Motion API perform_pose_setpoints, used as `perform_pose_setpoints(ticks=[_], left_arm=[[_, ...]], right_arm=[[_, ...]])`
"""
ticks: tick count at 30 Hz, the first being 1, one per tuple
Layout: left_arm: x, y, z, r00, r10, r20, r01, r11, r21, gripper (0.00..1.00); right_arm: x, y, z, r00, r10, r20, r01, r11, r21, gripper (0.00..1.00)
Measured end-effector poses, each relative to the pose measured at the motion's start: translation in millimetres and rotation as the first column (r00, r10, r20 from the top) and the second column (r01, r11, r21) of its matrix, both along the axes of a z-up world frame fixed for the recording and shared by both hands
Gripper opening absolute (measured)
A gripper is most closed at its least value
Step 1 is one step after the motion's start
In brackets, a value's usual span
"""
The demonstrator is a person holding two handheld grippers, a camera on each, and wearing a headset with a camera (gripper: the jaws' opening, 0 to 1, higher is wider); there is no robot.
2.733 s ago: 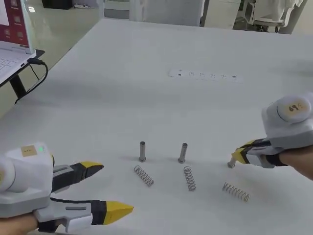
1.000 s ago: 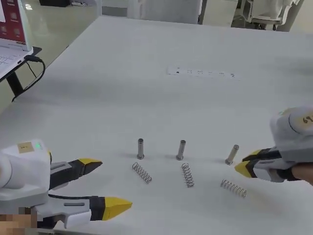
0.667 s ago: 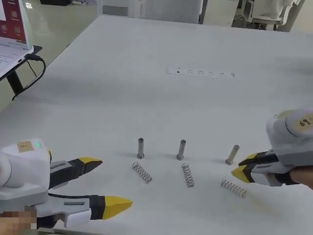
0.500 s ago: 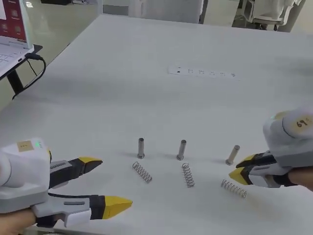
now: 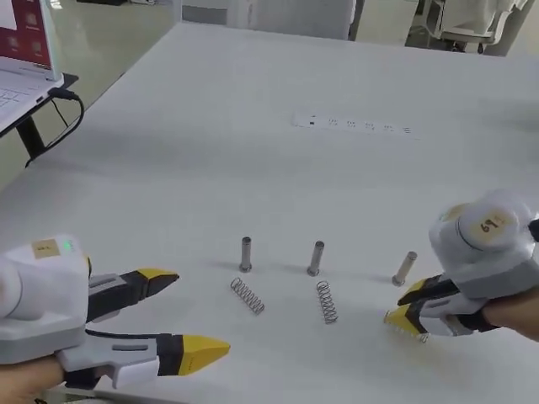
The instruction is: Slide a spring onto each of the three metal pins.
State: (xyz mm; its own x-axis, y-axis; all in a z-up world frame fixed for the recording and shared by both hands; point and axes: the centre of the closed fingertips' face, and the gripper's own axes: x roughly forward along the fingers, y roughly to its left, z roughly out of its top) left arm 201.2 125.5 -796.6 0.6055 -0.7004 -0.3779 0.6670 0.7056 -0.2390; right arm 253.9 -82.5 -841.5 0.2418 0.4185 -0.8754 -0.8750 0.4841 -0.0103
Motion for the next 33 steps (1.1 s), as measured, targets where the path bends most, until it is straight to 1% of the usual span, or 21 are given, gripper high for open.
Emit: perform_pose_setpoints(ticks=[5,9,14,20,24,25,30,33], left_arm=[[0.1,0.0,0.1,1.000,0.002,0.000,-0.002,1.000,-0.002,0.70],[0.1,-0.2,0.2,1.000,0.002,0.001,-0.002,1.000,-0.004,0.70],[0.5,0.3,0.6,1.000,0.006,0.003,-0.006,1.000,-0.008,0.70],[0.3,0.1,0.7,1.000,0.007,0.003,-0.007,1.000,-0.010,0.70],[0.4,0.1,0.8,1.000,0.007,0.003,-0.007,1.000,-0.013,0.70],[0.4,0.1,0.7,1.000,0.008,0.004,-0.008,1.000,-0.013,0.70],[0.5,0.0,0.9,1.000,0.008,0.003,-0.008,1.000,-0.017,0.70],[0.7,0.1,1.0,1.000,0.009,0.003,-0.009,1.000,-0.018,0.70]], right_arm=[[-0.3,2.3,-4.1,0.999,0.038,-0.009,-0.039,0.998,-0.040,0.13],[0.0,1.8,-9.2,0.998,0.066,-0.018,-0.067,0.994,-0.082,0.13],[-1.9,4.1,-12.8,0.996,0.084,-0.036,-0.088,0.991,-0.101,0.13],[-3.3,4.4,-16.4,0.994,0.103,-0.047,-0.108,0.986,-0.126,0.12],[-3.4,2.3,-19.2,0.992,0.119,-0.045,-0.124,0.980,-0.156,0.12],[-3.0,3.3,-18.3,0.992,0.117,-0.045,-0.122,0.981,-0.151,0.11],[-3.6,3.9,-18.9,0.992,0.116,-0.058,-0.124,0.980,-0.155,0.10],[-3.7,4.1,-18.8,0.992,0.116,-0.058,-0.124,0.980,-0.156,0.09]])
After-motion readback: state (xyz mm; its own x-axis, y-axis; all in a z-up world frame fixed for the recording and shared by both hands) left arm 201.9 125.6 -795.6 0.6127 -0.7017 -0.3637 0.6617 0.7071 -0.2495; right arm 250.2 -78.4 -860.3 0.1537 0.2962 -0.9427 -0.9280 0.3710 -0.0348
